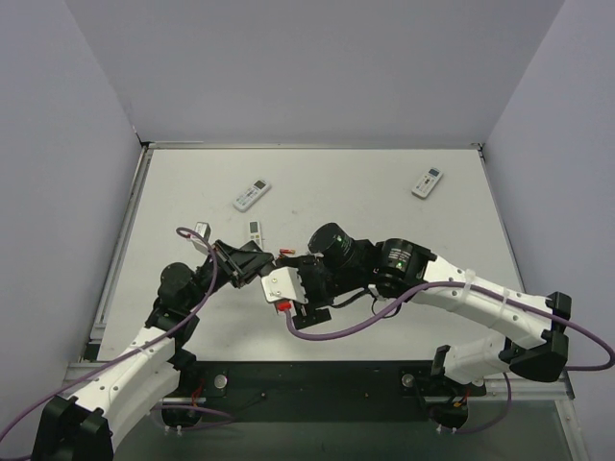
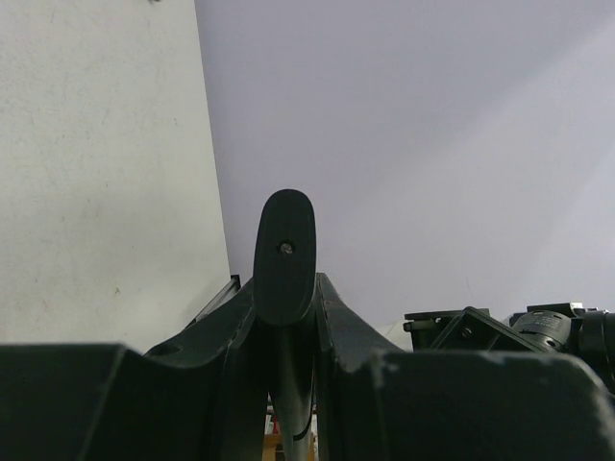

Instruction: Load the batteries into the remote control

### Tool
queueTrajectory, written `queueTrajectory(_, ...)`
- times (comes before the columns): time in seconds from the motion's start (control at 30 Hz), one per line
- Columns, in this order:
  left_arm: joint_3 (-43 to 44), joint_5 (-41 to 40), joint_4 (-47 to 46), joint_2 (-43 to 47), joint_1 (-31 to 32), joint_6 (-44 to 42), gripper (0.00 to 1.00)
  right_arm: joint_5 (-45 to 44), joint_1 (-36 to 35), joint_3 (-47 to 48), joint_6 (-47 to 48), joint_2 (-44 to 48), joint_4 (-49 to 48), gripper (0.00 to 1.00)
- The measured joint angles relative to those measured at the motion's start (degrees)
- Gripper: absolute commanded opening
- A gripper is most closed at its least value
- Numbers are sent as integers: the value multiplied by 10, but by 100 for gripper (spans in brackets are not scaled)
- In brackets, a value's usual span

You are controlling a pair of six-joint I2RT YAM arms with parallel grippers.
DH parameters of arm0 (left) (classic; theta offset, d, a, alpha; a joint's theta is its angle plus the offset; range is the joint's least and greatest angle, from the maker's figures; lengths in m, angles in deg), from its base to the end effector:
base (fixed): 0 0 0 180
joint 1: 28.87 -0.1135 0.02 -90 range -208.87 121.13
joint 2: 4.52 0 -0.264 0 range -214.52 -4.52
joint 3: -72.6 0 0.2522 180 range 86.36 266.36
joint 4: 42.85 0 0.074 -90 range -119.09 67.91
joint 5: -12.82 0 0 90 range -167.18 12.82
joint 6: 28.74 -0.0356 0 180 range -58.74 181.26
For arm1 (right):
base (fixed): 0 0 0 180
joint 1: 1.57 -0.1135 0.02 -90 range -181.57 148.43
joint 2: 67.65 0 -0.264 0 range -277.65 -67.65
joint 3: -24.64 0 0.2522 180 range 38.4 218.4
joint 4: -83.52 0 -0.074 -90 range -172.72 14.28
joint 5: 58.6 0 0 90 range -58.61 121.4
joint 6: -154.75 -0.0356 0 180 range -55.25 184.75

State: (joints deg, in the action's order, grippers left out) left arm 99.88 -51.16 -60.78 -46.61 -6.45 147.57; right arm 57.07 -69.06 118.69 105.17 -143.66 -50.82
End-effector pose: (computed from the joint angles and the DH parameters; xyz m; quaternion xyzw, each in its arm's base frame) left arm 0.1547 -0.0807 0.2318 -0.2158 0.6550 -0.6652 0.2864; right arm 0.0968 0.2738 0.3986 -0.7421 0.3978 0.3029 0.4464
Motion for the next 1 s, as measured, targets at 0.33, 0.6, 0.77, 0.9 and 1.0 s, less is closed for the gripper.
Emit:
queueTrajectory(0.33, 11, 15, 2, -1, 0, 0, 0, 7, 0, 1, 21, -44, -9, 60)
queueTrajectory(0.6, 15, 17, 2, -2, 0, -1, 0, -8, 0, 1, 32, -54, -14, 54)
queueTrajectory(0.77, 15, 17, 1, -2, 0, -1, 0, -24, 0, -7, 34, -54, -23, 49)
queueTrajectory(0.9, 14, 17, 2, -7, 0, -4, 0, -34, 0, -23, 34, -52, -44, 49)
queueTrajectory(1.0, 14, 17, 2, -11, 0, -5, 0, -38, 0, -31, 32, -50, -53, 47)
